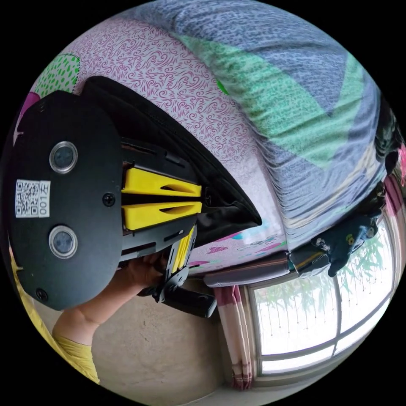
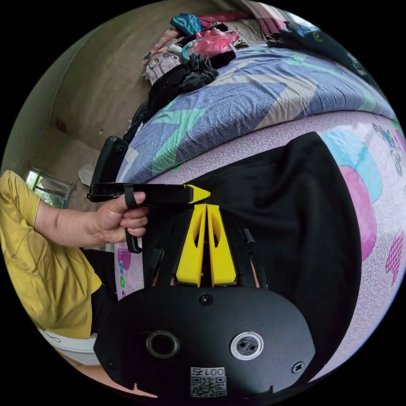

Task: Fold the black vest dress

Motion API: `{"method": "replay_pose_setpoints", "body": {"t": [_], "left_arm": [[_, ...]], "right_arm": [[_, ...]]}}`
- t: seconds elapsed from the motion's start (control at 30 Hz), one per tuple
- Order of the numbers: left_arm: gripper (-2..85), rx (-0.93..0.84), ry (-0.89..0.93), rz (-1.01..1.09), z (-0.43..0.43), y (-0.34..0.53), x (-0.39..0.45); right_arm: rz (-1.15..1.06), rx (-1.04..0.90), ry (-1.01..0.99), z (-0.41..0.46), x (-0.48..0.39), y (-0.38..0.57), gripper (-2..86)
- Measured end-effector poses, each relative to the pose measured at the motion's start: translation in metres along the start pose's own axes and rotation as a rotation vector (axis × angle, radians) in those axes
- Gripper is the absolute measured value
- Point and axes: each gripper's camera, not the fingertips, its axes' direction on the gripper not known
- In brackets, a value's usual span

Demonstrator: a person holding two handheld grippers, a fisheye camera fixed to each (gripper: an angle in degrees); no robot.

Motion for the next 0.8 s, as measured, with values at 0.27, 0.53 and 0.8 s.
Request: {"method": "replay_pose_setpoints", "body": {"t": [0.27, 0.53, 0.8], "left_arm": [[-1.1, 0.030, -0.026, -0.019, -0.004, 0.012, -0.012], [-1.1, 0.029, -0.035, 0.010, 0.000, 0.018, 0.002], [-0.8, 0.038, -0.005, -0.013, -0.003, 0.024, 0.021]], "right_arm": [[-0.025, 0.077, 0.173, -0.015, -0.002, -0.002, 0.0], [0.137, 0.066, 0.363, -0.025, 0.038, -0.023, 0.0], [0.183, 0.037, 0.425, -0.010, 0.043, -0.016, 0.0]]}}
